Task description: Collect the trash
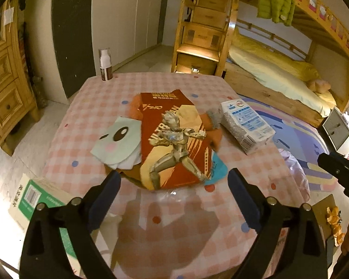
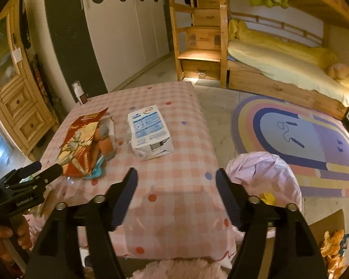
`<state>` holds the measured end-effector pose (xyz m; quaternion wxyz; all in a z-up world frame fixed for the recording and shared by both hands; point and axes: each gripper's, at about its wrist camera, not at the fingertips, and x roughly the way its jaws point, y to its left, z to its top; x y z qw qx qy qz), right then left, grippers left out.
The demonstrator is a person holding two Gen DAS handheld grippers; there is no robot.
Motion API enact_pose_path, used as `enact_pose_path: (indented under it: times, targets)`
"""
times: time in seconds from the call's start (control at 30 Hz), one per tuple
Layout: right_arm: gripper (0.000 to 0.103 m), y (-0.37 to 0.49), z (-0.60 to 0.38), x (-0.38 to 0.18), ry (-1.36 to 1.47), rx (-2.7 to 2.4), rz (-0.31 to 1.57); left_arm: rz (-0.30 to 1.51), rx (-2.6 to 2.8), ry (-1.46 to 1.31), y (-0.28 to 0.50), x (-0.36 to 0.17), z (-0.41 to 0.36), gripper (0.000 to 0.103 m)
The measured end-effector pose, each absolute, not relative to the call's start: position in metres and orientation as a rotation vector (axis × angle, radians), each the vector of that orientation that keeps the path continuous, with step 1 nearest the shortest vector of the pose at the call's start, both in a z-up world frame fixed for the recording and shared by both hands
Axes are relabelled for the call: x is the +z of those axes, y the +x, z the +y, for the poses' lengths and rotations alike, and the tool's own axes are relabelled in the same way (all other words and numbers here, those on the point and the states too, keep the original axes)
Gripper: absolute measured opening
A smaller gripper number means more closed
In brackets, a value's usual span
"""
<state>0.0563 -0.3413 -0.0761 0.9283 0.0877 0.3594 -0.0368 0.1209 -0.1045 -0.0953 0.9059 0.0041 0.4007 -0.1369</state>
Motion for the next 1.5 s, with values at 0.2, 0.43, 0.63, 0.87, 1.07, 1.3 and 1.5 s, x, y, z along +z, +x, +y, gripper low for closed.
enact_pose_path:
  times: [0.2,0.43,0.63,0.87,1.07,1.3,1.5]
  targets:
    - [0.072,0.066,-0.351,-0.082,0.19,-0.085,0.74,0.839,-0.23,0.025,0.142,-0.104,-0.125,0.09]
    - [0.072,0.069,-0.363,-0.091,0.218,-0.085,0.756,0.856,-0.131,0.081,0.162,-0.116,-0.143,0.09]
    - [0.072,0.07,-0.363,-0.094,0.224,-0.079,0.766,0.885,-0.111,0.112,0.169,-0.124,-0.145,0.084]
    - [0.072,0.068,-0.361,-0.092,0.222,-0.075,0.758,0.816,-0.185,0.083,0.152,-0.103,-0.136,0.078]
    - [0.072,0.073,-0.348,-0.09,0.2,-0.043,0.756,0.721,-0.253,0.047,0.124,-0.073,-0.121,0.078]
    - [0.084,0.102,-0.326,-0.097,0.13,0.003,0.788,0.657,-0.288,0.026,0.108,-0.046,-0.107,0.078]
    - [0.087,0.144,-0.309,-0.113,0.049,0.023,0.843,0.648,-0.289,0.03,0.113,-0.046,-0.105,0.078]
